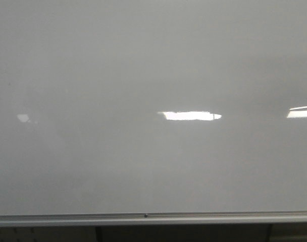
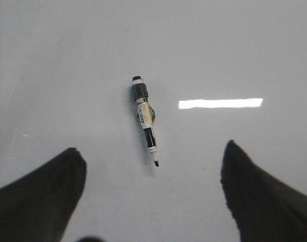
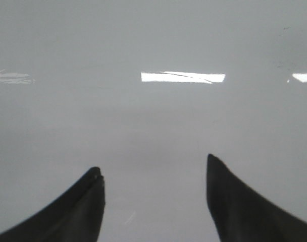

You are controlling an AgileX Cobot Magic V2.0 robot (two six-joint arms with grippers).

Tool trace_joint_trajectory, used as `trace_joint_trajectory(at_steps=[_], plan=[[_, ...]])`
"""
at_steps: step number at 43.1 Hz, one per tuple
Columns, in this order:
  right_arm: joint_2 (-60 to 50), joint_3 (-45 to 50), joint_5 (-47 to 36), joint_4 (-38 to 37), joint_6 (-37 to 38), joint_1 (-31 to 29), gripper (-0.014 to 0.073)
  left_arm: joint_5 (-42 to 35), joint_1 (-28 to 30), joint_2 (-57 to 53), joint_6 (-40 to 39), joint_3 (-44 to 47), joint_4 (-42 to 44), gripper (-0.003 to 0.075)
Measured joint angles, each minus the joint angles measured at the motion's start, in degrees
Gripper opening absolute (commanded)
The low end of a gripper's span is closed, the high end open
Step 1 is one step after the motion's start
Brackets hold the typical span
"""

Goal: Write number 2 on whiteboard

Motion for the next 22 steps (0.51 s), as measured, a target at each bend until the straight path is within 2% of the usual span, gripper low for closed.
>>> trace_joint_trajectory(at_steps=[12, 16, 22], plan=[[0.0, -0.03, 0.03, 0.0, 0.0, 0.0, 0.0521, 0.0, 0.0, 2.11, 0.0, -0.26, -0.72, 0.0662], [0.0, -0.03, 0.03, 0.0, 0.0, 0.0, 0.0521, 0.62, 0.0, 5.71, 0.0, -1.82, -0.86, 0.0662], [0.0, -0.03, 0.03, 0.0, 0.0, 0.0, 0.0521, 5.81, 0.0, 14.65, 0.0, -7.79, -1.49, 0.0662]])
